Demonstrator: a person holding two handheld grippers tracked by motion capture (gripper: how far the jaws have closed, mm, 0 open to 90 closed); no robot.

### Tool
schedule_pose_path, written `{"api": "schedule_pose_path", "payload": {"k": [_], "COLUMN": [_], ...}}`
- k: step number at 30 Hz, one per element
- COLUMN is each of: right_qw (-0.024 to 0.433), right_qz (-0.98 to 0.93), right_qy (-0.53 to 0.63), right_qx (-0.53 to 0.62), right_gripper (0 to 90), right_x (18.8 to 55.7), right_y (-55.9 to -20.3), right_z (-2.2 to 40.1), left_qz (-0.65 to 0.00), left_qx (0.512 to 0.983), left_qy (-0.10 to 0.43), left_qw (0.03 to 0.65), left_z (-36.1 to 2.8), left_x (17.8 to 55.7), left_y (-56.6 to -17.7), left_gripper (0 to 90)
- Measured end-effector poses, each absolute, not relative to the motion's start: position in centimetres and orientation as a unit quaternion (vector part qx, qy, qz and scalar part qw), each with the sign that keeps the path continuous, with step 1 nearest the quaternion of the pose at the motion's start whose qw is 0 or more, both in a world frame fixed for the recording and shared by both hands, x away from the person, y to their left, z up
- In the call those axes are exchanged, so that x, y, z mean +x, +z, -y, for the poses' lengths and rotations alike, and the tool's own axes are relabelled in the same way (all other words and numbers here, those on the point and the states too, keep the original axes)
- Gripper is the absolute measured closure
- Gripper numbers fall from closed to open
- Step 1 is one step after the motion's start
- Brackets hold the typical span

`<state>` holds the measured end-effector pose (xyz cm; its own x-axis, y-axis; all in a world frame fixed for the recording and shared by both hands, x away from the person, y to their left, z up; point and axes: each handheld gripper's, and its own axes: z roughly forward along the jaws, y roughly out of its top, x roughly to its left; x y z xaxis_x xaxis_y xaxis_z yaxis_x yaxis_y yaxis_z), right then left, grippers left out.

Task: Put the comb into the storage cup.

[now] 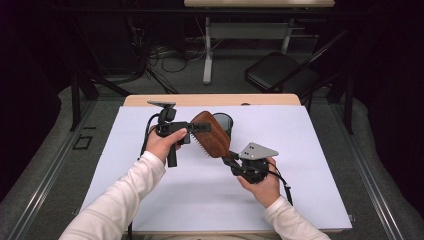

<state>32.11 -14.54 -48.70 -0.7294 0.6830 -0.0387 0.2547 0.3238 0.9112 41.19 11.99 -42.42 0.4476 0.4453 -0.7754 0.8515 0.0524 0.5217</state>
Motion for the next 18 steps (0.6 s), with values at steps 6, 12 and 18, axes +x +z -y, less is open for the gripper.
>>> {"api": "schedule_pose_path", "payload": {"k": [6,12,18], "right_qw": [0.21,0.202,0.199], "right_qz": [-0.782,-0.78,-0.778], "right_qy": [0.502,0.506,0.506], "right_qx": [0.304,0.309,0.316], "right_gripper": [72.4,72.3,72.2], "right_x": [32.2,32.3,32.42], "right_y": [-48.72,-48.7,-48.75], "right_z": [14.6,14.65,14.68], "left_qz": [-0.503,-0.512,-0.52], "left_qx": [0.655,0.652,0.651], "left_qy": [-0.197,-0.202,-0.202], "left_qw": [0.528,0.521,0.515], "left_z": [-11.84,-11.78,-11.5], "left_x": [41.38,41.59,41.91], "left_y": [-42.32,-42.25,-42.18], "left_gripper": [49.9,50.2,50.4]}}
